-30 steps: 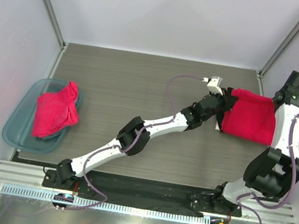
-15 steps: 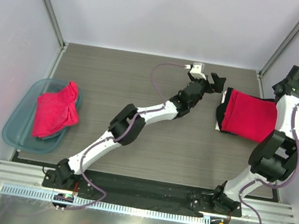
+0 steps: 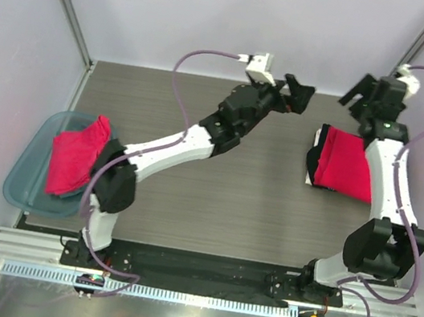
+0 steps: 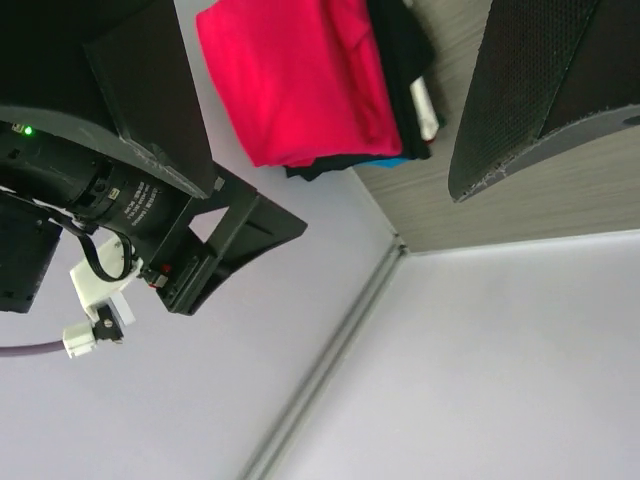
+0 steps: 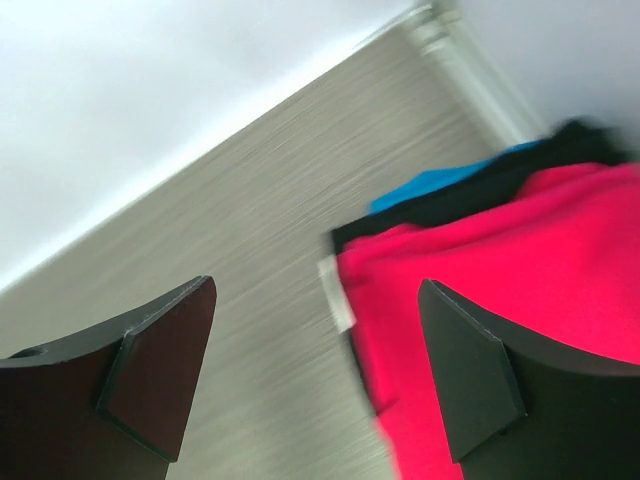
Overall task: Fold and stack the t-shirts
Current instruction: Reset both grippers
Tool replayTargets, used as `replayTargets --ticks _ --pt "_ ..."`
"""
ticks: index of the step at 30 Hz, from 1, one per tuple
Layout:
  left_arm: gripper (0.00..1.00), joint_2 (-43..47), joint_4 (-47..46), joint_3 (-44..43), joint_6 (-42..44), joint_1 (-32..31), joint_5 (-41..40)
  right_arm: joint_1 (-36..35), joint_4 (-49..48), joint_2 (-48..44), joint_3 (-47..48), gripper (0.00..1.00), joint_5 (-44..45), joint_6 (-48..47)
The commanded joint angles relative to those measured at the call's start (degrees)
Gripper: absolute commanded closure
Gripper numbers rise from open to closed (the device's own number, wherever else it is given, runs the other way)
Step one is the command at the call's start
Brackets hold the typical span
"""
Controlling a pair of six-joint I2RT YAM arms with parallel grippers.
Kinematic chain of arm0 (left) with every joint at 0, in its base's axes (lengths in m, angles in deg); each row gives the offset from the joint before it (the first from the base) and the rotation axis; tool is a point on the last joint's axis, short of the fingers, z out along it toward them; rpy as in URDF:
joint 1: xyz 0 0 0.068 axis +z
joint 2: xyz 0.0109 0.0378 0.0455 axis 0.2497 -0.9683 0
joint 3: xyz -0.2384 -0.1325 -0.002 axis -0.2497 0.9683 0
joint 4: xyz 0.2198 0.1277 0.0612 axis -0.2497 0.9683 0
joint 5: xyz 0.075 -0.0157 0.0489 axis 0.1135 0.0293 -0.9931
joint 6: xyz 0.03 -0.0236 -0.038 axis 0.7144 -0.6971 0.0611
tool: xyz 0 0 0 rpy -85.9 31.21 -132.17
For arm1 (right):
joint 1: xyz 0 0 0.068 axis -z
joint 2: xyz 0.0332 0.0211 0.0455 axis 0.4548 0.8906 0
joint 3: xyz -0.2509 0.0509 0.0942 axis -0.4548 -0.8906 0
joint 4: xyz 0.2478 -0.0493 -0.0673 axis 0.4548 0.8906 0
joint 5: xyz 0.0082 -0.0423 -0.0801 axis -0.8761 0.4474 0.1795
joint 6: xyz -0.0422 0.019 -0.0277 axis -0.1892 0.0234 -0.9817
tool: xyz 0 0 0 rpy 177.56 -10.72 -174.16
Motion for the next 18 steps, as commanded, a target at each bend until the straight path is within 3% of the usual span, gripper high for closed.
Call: replayTargets --ticks 1,2,4,6,9,12,15,18 --pt "0.00 7.8 6.7 9.6 0.3 2.7 -0.3 -6.3 -1.4 -3.4 -1.1 0.12 1.7 -2.7" --pt "0.00 13.0 2.0 19.2 1.1 2.7 -2.4 -8.7 -2.4 -5.5 -4.3 0.12 2.1 -2.9" --pt "0.01 17.5 -0.5 27.3 -0.1 4.1 -5.3 -11.0 -4.5 -7.6 -7.4 0.12 1.8 -2.3" --pt "0.00 23.7 1.0 35.6 -4.6 5.8 -5.1 -15.9 -5.8 -10.1 -12.5 0.12 3.1 -1.1" --pt "0.00 30.9 2.4 45.0 -4.3 6.7 -4.5 -26.1 -15.5 -14.2 -23.3 0.12 6.5 0.3" --pt "0.00 35.1 2.1 52.3 -7.1 6.7 -6.5 -32.8 -23.0 -17.4 -34.6 0.11 13.1 0.0" --pt "0.00 39.1 5.7 58.2 -8.2 6.7 -8.8 -33.0 -24.6 -17.5 -39.5 0.11 17.7 2.1" --pt "0.00 41.9 13.2 60.3 -10.7 6.7 -10.6 -33.0 -28.9 -17.2 -44.2 0.11 16.2 3.4"
